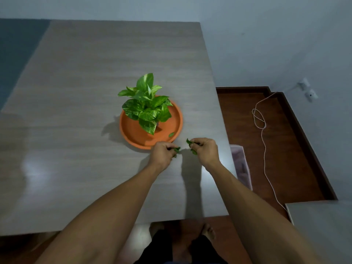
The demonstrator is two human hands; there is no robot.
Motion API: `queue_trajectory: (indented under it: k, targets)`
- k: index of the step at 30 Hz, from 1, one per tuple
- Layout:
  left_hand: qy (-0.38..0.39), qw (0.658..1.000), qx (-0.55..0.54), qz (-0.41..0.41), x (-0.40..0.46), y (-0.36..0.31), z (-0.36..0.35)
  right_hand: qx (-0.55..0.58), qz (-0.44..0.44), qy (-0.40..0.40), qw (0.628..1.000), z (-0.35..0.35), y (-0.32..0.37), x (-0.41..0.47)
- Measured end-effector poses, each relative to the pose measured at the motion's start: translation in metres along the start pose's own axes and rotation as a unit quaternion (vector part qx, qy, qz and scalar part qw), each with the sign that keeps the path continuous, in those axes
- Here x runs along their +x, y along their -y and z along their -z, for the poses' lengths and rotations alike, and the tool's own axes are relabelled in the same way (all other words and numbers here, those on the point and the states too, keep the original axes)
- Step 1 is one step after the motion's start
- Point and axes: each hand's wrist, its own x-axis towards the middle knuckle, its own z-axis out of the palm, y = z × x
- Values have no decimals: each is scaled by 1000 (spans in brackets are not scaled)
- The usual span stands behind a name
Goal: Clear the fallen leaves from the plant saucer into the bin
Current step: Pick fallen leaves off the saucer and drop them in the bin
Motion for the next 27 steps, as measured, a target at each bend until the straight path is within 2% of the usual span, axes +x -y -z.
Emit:
queue_trajectory:
  k: [11,17,22,27]
  targets:
    - [30,999,14,-17,-26,-65,-196,9,-13,-64,998,170,-86,5]
    - [19,999,25,-11,-28,-75,-293,-9,-22,-52,998,243,-144,23]
    - [8,999,48,5,-9,-62,-340,-9,-68,-59,996,264,-188,44]
    - [8,996,67,58,33,-33,-389,23,-92,-50,994,263,-241,76]
